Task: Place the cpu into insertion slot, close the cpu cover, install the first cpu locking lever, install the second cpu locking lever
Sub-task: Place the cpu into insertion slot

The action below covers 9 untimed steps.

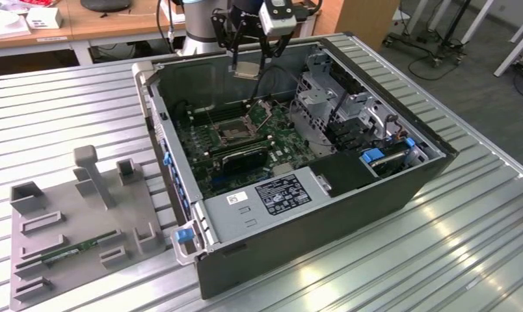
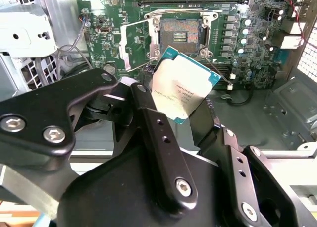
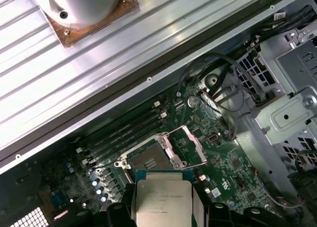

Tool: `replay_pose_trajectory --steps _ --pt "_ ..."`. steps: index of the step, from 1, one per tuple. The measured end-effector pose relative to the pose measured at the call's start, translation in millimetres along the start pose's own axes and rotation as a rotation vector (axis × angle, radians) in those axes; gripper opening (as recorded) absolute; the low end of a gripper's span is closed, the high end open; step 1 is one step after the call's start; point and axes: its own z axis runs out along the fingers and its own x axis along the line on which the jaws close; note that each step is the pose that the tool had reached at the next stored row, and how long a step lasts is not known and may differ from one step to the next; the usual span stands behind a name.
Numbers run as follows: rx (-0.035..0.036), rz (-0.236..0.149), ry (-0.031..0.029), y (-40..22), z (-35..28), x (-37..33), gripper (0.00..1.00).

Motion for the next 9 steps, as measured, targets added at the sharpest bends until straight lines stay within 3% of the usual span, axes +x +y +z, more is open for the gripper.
replay_pose_trajectory --steps 9 --pt "-0.0004 0.021 -0.0019 0.0 0.0 0.0 0.54"
